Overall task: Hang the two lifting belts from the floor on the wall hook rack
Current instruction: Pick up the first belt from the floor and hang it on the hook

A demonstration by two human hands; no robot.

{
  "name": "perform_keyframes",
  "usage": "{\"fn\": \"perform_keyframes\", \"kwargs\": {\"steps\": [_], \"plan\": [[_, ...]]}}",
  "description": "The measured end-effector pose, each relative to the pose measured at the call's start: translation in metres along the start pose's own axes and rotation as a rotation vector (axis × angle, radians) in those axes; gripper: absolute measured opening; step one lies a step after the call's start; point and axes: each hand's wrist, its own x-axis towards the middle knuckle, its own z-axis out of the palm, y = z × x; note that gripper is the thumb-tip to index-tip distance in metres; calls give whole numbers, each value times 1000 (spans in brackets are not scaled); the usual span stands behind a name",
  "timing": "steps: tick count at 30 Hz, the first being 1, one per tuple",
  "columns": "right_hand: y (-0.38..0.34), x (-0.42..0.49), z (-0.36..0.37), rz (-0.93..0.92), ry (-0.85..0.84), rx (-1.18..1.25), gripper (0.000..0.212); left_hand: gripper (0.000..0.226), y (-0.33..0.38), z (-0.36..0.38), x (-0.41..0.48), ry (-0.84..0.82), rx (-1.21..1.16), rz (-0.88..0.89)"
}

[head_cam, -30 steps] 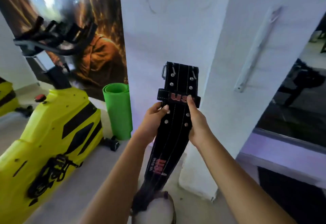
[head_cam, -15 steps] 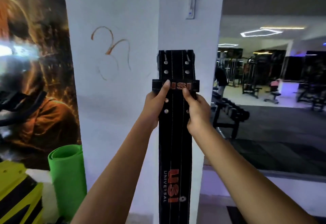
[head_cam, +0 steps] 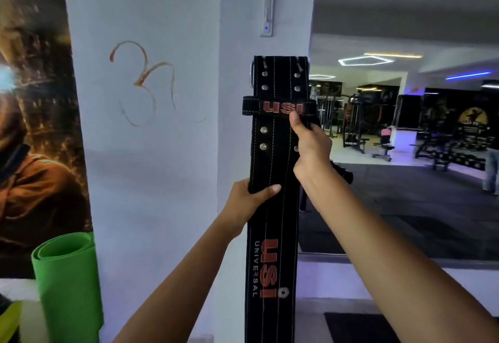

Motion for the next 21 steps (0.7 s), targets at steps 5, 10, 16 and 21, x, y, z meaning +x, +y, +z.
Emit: {"fn": "perform_keyframes", "kwargs": {"steps": [5, 10, 16, 21], "plan": [[-8, 0, -2, 16, 24, -29, 37, 19, -11, -1, -8, -19, -25, -14], [-8, -11, -10, 70, 37, -44, 33, 21, -77, -23, -46, -190, 161, -194], [-9, -14, -3, 51, 4, -50, 44, 18, -64, -20, -32, -127, 89, -140], [-8, -13, -3, 42, -2, -64, 27, 15, -107, -20, -61, -159, 184, -265]]}}
